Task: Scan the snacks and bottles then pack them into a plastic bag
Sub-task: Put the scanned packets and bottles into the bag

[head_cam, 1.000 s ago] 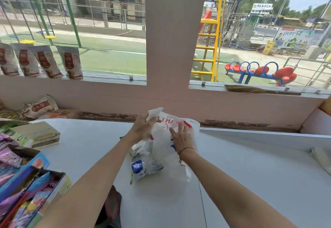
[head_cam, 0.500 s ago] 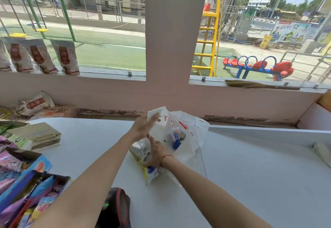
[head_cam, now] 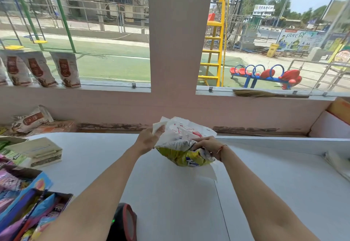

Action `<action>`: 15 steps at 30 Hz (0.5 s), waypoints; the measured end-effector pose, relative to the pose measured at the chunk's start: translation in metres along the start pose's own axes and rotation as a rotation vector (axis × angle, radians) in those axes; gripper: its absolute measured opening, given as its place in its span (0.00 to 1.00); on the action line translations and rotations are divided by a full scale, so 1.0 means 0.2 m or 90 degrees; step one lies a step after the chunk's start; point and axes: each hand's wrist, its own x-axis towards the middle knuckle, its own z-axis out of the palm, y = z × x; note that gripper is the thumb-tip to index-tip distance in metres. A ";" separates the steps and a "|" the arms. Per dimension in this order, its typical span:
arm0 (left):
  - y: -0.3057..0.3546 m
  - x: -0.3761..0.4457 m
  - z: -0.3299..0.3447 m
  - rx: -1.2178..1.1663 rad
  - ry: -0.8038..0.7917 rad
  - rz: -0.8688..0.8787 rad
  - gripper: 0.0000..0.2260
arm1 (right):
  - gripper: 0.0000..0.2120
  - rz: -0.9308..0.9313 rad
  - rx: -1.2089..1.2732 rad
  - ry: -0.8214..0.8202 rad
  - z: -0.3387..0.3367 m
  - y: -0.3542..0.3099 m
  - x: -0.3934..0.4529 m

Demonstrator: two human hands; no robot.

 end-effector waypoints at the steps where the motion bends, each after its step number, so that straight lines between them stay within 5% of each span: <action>1: -0.01 0.00 -0.02 0.018 0.016 -0.006 0.24 | 0.18 0.014 0.028 -0.018 -0.01 0.00 -0.02; 6: 0.02 -0.02 -0.06 0.004 0.011 -0.059 0.24 | 0.17 0.067 0.122 0.048 -0.04 0.03 0.01; 11: 0.03 -0.07 -0.05 0.027 0.021 -0.049 0.24 | 0.12 0.043 0.315 -0.064 -0.04 0.09 0.02; 15: 0.06 -0.08 -0.05 0.043 0.032 -0.054 0.25 | 0.12 -0.017 0.410 -0.046 -0.05 0.10 0.01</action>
